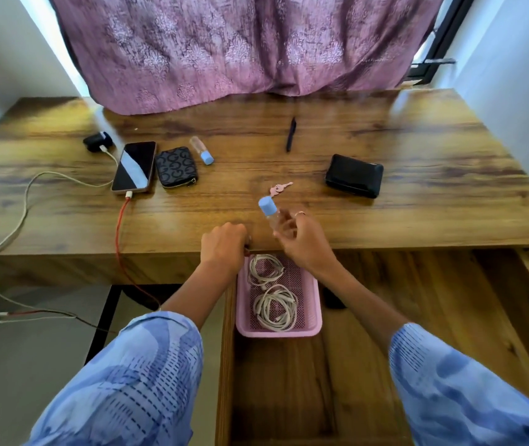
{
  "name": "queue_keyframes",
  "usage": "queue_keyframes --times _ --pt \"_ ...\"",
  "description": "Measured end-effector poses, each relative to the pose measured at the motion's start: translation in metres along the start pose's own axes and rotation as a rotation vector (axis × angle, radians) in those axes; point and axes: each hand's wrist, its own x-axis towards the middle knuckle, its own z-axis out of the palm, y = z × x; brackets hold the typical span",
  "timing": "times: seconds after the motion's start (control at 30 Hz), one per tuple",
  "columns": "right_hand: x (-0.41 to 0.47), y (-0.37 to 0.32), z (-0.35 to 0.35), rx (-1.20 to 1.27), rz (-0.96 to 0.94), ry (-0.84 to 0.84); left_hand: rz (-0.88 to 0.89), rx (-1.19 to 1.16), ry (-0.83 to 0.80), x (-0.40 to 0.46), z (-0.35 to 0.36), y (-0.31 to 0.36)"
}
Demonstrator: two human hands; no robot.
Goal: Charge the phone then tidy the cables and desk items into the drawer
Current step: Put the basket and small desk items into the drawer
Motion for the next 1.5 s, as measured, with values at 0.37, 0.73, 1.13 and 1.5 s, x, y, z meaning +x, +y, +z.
queue_keyframes --times 0.37,0.73,1.13,1.5 --pt "-0.153 0.026 -0.010 -0.022 -0.018 -0.313 0.075 0.084 -0.108 -0.014 0.024 -0.004" --pt "-0.178 0.074 0.035 -0.148 0.016 -0.486 0.042 0.001 -0.179 -0.032 0.029 0.002" --pt "-0.176 0.069 0.023 -0.171 0.039 -0.527 0.076 0.001 -0.167 -0.029 0.023 -0.002" --pt "-0.092 0.011 -0.011 -0.193 -0.181 -0.329 0.056 0.067 -0.075 -0.024 0.006 -0.040"
